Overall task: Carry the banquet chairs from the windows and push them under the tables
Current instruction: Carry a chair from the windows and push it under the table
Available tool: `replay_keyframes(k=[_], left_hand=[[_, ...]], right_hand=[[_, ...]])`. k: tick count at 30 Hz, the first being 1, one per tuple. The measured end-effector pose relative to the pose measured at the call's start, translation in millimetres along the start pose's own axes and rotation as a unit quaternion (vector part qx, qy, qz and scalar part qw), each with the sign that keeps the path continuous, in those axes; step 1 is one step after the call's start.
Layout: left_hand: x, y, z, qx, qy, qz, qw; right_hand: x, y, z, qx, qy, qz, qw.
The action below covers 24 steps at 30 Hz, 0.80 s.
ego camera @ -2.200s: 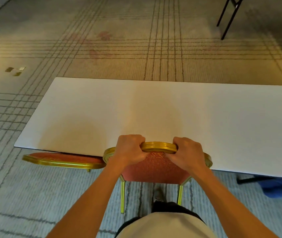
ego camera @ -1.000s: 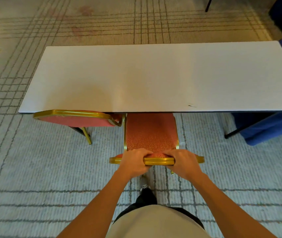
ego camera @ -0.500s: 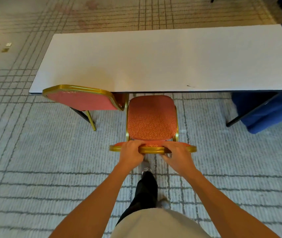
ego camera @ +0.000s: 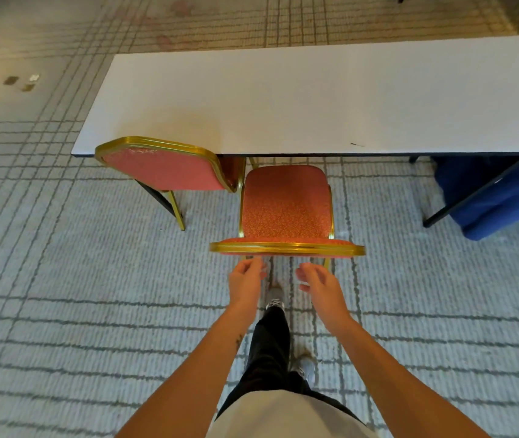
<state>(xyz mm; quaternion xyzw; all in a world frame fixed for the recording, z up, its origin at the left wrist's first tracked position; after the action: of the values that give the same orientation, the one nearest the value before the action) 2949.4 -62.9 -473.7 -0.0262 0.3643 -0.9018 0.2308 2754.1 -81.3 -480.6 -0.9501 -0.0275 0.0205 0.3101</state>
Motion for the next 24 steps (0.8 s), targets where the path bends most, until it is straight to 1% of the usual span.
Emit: replay_keyframes(k=[1, 3, 4, 6, 9, 14, 19, 24], left_hand=[[9, 3, -6, -0.044, -0.034, -0.031, 0.998], [28, 14, -12, -0.113, -0.116, -0.08, 0.984], [37, 23, -12, -0.136, -0.158, -0.09, 0.974], [53, 42, -8, -0.154, -0.233, -0.099, 0.955], [73, 66, 6, -0.152, -0.308, -0.09, 0.935], [94, 97, 18, -0.166, -0.367, -0.108, 0.909], [96, 123, 41, -0.16, -0.358, -0.094, 0.915], [109, 158, 79, -0.156, -0.347, -0.102, 0.919]], right_hand=[[2, 6, 4, 0.035, 0.072, 0.003, 0.997], [8, 21, 9, 0.095, 0.207, 0.011, 0.974], [12, 29, 8, 0.114, 0.257, 0.011, 0.96], [15, 45, 5, 0.134, 0.309, 0.017, 0.941], [20, 69, -1, 0.153, 0.347, 0.042, 0.924], [8, 104, -8, 0.154, 0.35, 0.086, 0.92], [15, 131, -29, 0.136, 0.334, 0.105, 0.927], [22, 173, -55, 0.127, 0.344, 0.117, 0.923]])
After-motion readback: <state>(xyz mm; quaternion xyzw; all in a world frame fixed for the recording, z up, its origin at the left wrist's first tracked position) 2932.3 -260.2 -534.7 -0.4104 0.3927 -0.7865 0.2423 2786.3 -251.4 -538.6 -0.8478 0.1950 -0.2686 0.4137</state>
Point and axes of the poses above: each hand's wrist, its own y-axis towards the middle knuckle, its own x-axis out of the palm, z = x × y, the point moved 10 cm from there along y, towards the middle knuckle
